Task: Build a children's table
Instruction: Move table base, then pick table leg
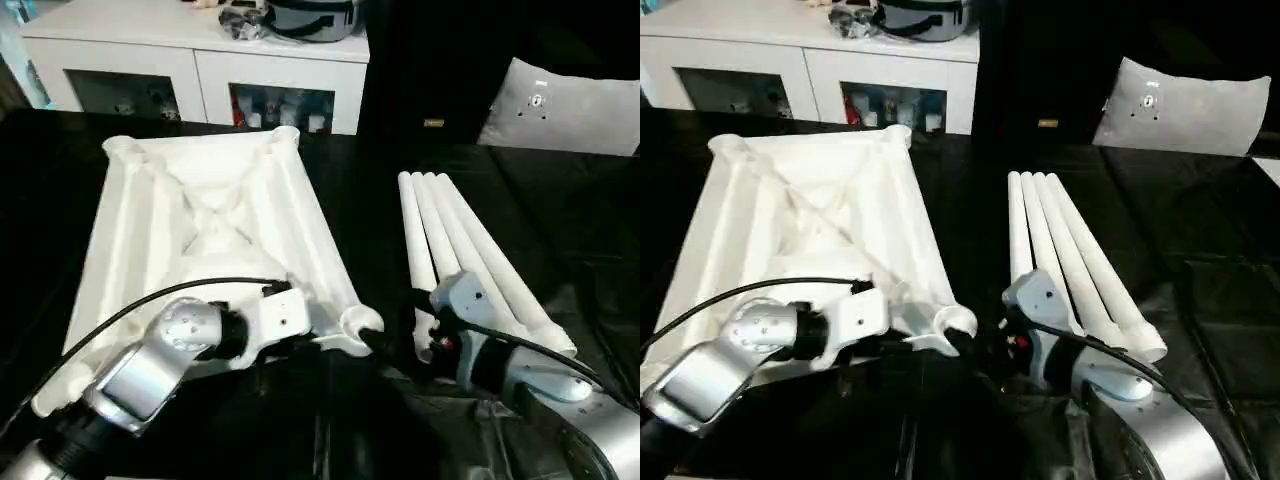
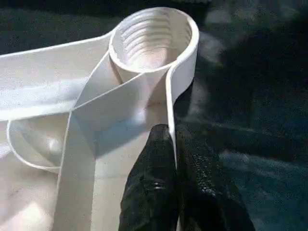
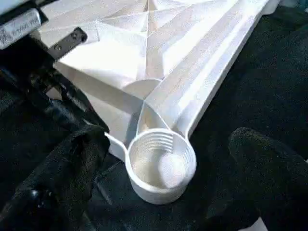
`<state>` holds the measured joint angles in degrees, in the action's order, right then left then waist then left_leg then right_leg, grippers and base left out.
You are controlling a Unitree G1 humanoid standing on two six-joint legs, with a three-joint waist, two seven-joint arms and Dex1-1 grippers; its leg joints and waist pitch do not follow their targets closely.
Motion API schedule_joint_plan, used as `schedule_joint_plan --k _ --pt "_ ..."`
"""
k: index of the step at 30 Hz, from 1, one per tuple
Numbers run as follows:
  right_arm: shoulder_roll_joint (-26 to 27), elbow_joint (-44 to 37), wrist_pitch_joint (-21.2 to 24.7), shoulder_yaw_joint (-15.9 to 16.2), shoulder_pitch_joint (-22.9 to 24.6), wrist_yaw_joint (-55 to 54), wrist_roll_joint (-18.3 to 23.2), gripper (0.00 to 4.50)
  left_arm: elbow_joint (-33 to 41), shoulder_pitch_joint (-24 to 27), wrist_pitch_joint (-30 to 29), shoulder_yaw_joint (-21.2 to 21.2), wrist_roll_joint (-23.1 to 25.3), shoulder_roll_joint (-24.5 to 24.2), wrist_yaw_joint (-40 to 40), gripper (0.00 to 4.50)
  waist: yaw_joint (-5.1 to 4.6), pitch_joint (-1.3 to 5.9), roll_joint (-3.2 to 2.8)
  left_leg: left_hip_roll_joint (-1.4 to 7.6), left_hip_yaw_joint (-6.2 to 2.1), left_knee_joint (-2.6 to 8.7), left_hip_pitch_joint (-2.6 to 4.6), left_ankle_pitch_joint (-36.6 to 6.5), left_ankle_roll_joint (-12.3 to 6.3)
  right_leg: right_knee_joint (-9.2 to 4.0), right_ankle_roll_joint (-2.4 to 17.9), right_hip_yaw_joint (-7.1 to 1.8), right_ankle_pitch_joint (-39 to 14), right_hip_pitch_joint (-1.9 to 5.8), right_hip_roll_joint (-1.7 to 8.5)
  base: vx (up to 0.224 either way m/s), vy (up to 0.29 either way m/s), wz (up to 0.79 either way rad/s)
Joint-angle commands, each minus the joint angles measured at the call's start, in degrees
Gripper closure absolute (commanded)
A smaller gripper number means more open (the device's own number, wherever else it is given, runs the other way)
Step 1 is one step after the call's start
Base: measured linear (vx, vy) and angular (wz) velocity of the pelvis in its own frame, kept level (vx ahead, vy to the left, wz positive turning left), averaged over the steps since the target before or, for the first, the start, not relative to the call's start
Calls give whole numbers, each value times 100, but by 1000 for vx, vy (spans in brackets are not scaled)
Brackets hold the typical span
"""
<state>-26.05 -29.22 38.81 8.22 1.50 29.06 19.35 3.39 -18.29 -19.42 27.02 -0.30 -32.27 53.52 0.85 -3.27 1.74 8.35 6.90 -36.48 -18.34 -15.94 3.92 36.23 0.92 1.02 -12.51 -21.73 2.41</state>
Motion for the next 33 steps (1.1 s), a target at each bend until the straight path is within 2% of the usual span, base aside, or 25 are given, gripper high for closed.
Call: schedule_joint_plan --k 1,2,4,5,6,7,8,9,10,11,12,14,17,22,33 --pt "207 62 253 -197 -176 -400 -89 0 -33 -43 113 -73 13 107 -218 444 -20 261 -41 365 -57 522 -119 -29 -42 -412 1269 -310 -539 297 505 0 0 0" --pt "311 113 338 -258 -231 -540 -87 0 -28 -34 132 -123 -33 133 -224 421 -34 264 -22 352 -58 527 -123 -22 -23 -414 1258 -305 -609 293 499 0 0 0" --pt "468 179 384 -361 -339 -723 -89 0 129 20 -47 -207 -188 105 -124 394 -45 273 -25 353 -61 525 -124 -24 21 -413 1220 -303 -701 288 500 0 0 0" --pt "535 262 424 -381 -490 -964 -271 0 314 104 -149 -273 -295 32 -16 394 -51 270 -12 355 -57 529 -127 2 33 -416 1196 -305 -666 288 495 0 0 0" --pt "614 349 486 -408 -653 -1275 -502 0 490 190 -209 -343 -387 -24 69 384 -67 272 -30 354 -57 534 -129 74 66 -395 1228 -295 -558 276 488 0 0 0" --pt "633 370 502 -416 -691 -1350 -557 0 526 208 -221 -360 -407 -34 86 384 -72 269 -36 356 -56 533 -120 89 96 -390 1245 -294 -530 265 490 0 0 0" --pt "755 457 706 -492 -873 -1663 -706 0 679 282 -296 -446 -495 -69 119 360 -87 268 -34 340 -50 531 -130 133 119 -385 1230 -293 -464 278 473 0 0 0" --pt "776 469 750 -507 -900 -1706 -717 0 701 293 -309 -460 -507 -73 119 353 -95 273 -38 321 -45 528 -129 191 131 -377 1242 -292 -383 282 462 0 0 0" --pt "785 518 1106 -504 -1079 -1798 -732 0 819 339 -372 -532 -557 -107 110 351 -79 274 -65 325 -38 522 -112 190 136 -378 1234 -297 -354 274 465 0 0 0" --pt "888 612 1664 -596 -1335 -1879 -624 0 1008 405 -510 -667 -669 -141 75 348 -90 278 -78 316 -48 525 -119 255 146 -359 1260 -292 -219 297 449 0 0 0" --pt "903 627 1749 -610 -1375 -1891 -606 0 1037 414 -533 -687 -687 -146 70 340 -104 286 -72 306 -46 517 -115 297 158 -343 1290 -290 -130 300 440 0 0 0" --pt "982 764 2375 -662 -1681 -1893 -445 0 1324 494 -758 -875 -850 -197 29 315 -100 282 -53 297 -34 517 -120 223 158 -347 1295 -298 -198 313 443 0 0 0" --pt "1079 1077 2912 -601 -1964 -1907 -441 0 1804 593 -1232 -1075 -1079 -266 -15 296 -84 268 -74 314 -25 529 -113 186 214 -357 1302 -293 -260 292 438 0 0 0" --pt "1266 1674 3061 -587 -2250 -2060 -580 0 2292 707 -1881 -1185 -1318 -153 -219 248 -80 267 -64 321 -12 536 -113 202 306 -343 1312 -292 -261 288 442 0 0 0" --pt "1265 2168 3142 -581 -2480 -2189 -753 0 2563 681 -2236 -1098 -1333 -144 -418 248 -57 271 -56 297 1 523 -127 334 304 -354 1206 -293 -154 304 425 0 0 0"
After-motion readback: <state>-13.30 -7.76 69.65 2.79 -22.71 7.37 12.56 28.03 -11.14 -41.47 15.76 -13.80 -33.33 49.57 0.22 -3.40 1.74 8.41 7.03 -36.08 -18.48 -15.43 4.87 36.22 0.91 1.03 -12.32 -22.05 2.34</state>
